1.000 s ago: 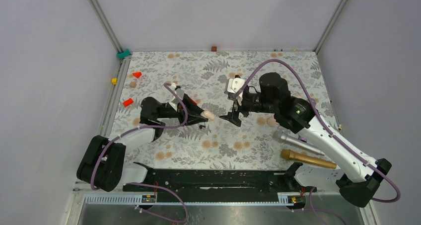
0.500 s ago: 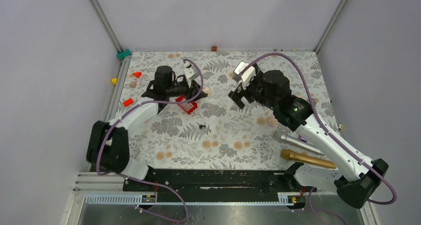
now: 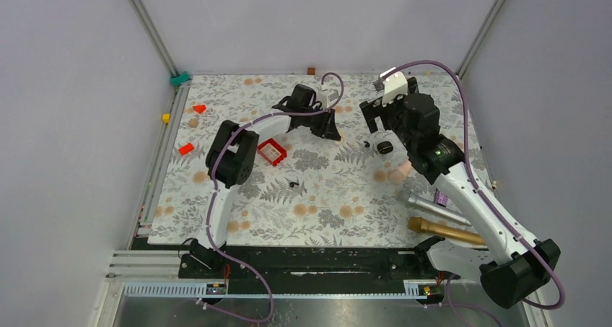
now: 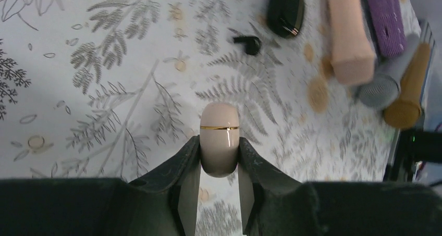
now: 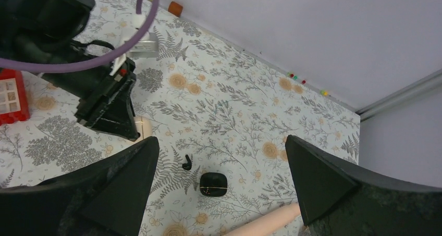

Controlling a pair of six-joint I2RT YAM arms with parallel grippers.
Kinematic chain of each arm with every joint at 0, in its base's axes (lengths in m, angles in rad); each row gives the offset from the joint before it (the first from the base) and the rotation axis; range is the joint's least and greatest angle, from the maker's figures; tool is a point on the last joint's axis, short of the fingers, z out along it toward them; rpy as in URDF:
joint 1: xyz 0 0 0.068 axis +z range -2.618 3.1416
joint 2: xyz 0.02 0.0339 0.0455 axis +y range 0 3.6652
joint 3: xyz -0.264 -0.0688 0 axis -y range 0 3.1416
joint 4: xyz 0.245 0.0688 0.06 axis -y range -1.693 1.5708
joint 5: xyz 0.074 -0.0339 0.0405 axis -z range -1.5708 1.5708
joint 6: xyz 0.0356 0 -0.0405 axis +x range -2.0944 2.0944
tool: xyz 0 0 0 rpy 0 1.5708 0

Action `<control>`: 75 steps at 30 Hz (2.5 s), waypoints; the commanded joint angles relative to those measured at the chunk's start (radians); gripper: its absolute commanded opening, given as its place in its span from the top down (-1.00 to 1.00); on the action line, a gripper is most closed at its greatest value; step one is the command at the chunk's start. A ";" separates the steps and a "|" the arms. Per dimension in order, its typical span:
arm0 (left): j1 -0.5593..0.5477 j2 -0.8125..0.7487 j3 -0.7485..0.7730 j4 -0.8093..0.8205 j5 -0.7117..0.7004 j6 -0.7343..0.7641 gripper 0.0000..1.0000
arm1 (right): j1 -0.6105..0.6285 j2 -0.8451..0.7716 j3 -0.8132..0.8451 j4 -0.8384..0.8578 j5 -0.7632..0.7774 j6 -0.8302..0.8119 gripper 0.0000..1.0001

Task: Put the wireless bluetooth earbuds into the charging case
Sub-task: Place the charging case at the center of the board, then pick up the charging case at the center of the board.

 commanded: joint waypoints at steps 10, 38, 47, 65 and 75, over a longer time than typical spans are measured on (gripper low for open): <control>0.002 0.222 0.301 -0.214 -0.168 -0.253 0.37 | -0.038 0.043 0.001 0.057 0.020 0.041 -0.99; 0.384 -0.757 -0.328 -0.366 -0.006 0.235 -0.97 | -0.272 0.502 0.147 -0.340 -0.071 -0.200 -0.99; 0.462 -0.787 -0.497 -0.361 0.167 0.257 -0.97 | -0.314 0.786 0.391 -0.580 -0.260 -0.121 -0.99; 0.463 -0.792 -0.498 -0.380 0.155 0.282 -0.97 | -0.315 1.067 0.675 -0.833 -0.228 -0.118 -0.84; 0.462 -0.802 -0.498 -0.380 0.149 0.276 -0.97 | -0.313 1.189 0.879 -1.022 -0.227 -0.128 -0.74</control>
